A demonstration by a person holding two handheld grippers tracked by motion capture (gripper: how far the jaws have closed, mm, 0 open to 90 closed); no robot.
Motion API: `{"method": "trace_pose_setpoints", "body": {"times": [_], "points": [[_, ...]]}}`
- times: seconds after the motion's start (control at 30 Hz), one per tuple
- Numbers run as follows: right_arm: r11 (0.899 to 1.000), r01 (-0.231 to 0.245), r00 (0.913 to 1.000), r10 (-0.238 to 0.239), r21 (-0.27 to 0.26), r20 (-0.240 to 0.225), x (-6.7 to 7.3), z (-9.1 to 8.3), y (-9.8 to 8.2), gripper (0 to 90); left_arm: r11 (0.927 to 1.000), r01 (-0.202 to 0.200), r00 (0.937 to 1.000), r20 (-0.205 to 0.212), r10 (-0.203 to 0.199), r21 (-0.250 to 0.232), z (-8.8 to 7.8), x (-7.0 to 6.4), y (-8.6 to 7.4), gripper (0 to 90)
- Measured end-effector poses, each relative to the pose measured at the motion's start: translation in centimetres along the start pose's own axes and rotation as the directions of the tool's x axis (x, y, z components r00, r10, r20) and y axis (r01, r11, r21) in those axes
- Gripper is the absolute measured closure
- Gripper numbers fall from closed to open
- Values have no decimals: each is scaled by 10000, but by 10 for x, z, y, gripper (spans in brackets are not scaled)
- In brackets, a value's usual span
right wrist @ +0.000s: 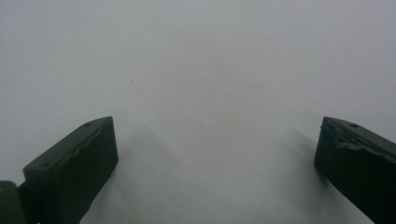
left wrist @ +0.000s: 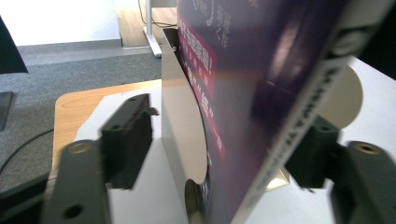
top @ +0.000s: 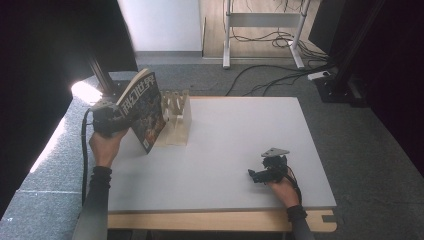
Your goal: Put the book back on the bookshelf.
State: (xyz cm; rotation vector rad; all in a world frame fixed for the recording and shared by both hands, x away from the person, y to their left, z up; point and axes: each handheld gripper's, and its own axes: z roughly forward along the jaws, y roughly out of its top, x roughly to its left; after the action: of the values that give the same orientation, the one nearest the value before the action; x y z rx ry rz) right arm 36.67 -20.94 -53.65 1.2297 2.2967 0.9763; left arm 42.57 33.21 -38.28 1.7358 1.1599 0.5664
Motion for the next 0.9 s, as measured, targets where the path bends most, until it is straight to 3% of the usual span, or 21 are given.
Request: {"method": "trace_pose_setpoints", "body": {"times": [0.13, 0.37, 0.9], "points": [[10000, -3, 10000, 3, 4, 3, 0, 0, 0, 0, 9999, -170, 9997, 173, 169, 28, -8, -2, 0, 155], [10000, -1, 10000, 1, 7, -1, 0, 0, 0, 0, 9993, -274, 9990, 362, 264, 273, -19, -5, -3, 111], [10000, 12, 10000, -12, 0, 19, 0, 0, 0, 0, 9904, -1130, 9924, 581, 1085, 801, -46, -23, -14, 6]]}}
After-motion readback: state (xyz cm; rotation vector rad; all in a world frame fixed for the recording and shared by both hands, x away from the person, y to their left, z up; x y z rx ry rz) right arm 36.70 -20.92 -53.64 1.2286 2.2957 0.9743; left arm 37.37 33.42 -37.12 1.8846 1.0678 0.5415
